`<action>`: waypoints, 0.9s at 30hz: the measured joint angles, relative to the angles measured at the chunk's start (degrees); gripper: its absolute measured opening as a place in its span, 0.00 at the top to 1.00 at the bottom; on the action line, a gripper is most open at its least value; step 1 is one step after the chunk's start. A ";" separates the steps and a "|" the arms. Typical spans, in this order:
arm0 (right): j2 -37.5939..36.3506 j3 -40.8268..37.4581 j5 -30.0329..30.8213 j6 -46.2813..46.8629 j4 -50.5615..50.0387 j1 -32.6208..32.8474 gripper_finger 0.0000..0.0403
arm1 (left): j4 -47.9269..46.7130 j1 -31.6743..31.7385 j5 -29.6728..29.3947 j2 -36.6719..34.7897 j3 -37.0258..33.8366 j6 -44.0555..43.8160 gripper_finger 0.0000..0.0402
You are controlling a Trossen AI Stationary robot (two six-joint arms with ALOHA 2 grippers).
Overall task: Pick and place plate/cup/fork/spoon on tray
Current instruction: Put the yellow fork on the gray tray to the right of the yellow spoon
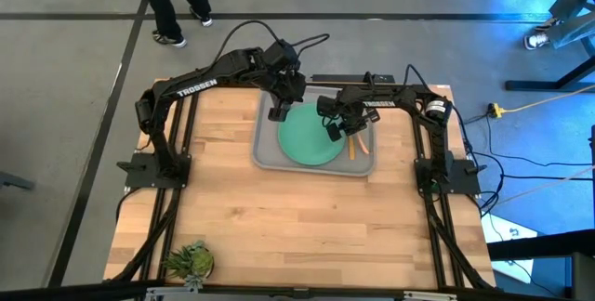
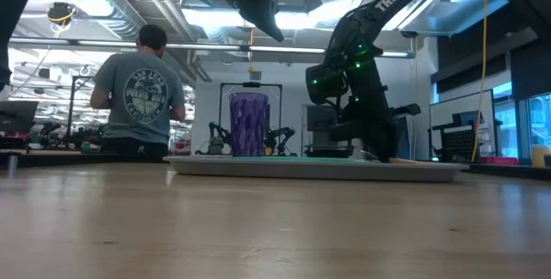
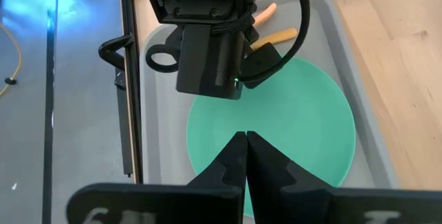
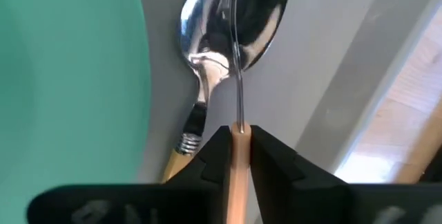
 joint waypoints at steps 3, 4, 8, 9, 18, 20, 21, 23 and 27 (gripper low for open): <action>0.00 0.00 0.33 0.98 1.10 -0.09 0.84 | 0.00 0.00 0.00 0.00 0.00 0.00 1.00; 0.00 0.00 1.15 1.19 1.34 -0.07 0.83 | 0.00 0.00 0.00 0.01 0.00 0.00 1.00; 0.00 0.00 2.07 1.42 1.74 -0.07 0.78 | 0.00 0.00 0.00 0.02 0.00 0.00 1.00; 0.00 0.00 2.09 1.43 1.60 -0.07 0.77 | 0.00 0.00 0.00 0.02 0.00 0.00 1.00; 0.00 0.00 1.03 2.91 -4.25 0.00 0.77 | 0.00 0.00 0.00 0.02 0.00 0.01 1.00; 0.00 0.00 1.44 2.70 -4.63 0.00 0.77 | 0.00 0.00 0.00 0.02 0.00 0.00 1.00; 0.00 0.00 1.43 2.68 -4.14 0.00 0.77 | 0.00 0.00 0.00 0.02 0.00 0.02 1.00; 0.00 0.02 1.13 2.69 -3.09 0.00 0.77 | 0.00 0.00 0.00 0.02 0.00 0.02 1.00; 0.00 0.02 -0.03 2.70 -1.86 0.00 0.77 | 0.00 -0.01 0.00 0.02 0.00 0.00 1.00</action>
